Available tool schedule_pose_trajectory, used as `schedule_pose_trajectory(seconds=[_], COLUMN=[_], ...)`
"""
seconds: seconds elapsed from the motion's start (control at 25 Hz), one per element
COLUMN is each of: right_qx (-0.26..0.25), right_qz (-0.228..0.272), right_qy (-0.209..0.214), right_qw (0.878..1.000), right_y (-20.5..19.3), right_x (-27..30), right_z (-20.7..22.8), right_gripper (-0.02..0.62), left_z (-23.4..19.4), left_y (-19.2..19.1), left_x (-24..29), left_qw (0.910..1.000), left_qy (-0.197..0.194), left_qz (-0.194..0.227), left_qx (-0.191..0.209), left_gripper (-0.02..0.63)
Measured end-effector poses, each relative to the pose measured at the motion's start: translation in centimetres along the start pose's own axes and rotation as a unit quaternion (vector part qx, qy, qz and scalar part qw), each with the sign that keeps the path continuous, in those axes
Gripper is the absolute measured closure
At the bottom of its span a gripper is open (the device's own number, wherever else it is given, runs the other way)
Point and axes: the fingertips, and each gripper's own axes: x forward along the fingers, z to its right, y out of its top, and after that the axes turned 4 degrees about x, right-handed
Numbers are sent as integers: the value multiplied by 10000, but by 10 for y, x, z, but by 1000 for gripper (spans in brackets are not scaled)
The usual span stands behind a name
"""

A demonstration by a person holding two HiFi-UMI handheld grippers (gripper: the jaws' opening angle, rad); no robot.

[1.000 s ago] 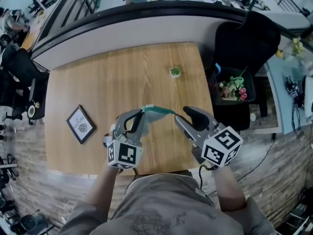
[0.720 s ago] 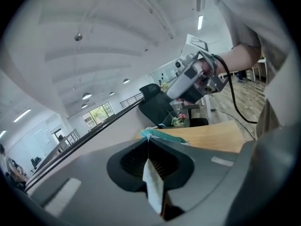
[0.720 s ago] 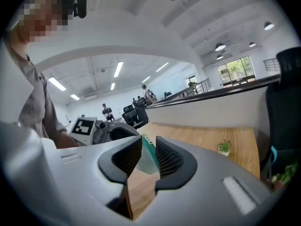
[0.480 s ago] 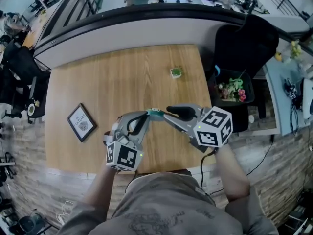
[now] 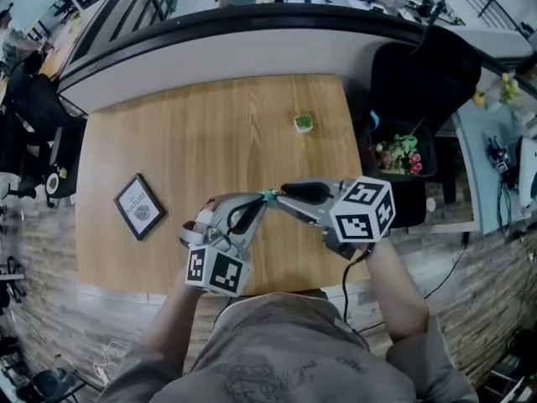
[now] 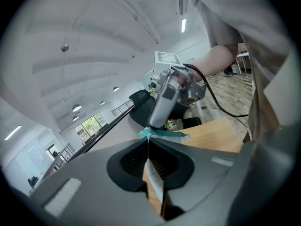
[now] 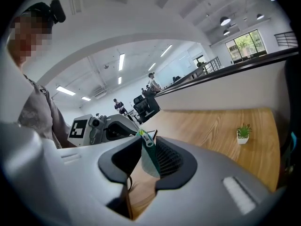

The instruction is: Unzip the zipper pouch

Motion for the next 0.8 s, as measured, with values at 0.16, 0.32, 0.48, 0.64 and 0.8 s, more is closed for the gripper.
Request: schedule_pose_trajectory(seconds=[0.16, 0.32, 0.48, 0.64, 0.8], right_qx=[77, 269, 523, 275, 198], right_qz=[113, 133, 355, 375, 190], right_qy=[-14, 116, 270, 344, 450], right_qw=[9999, 9995, 9976, 9983, 9986], right_y=[0, -2, 0, -2, -9], right_x=[-1, 0, 0, 1, 4], right_z=[3, 4, 3, -4, -9], right_gripper=[534, 538, 543, 545, 546], left_z=[1, 1, 1, -2, -5], left_y=[-7, -10, -11, -13, -16], left_x=[2, 3, 1, -3, -6], left_qw=[9999, 9998, 9998, 9997, 9979], left_qy=[-11, -22, -50, -75, -159], left_qz=[-123, -170, -175, -48, 12], left_qx=[28, 91, 122, -210, -629], left_gripper=[598, 598, 598, 600, 600])
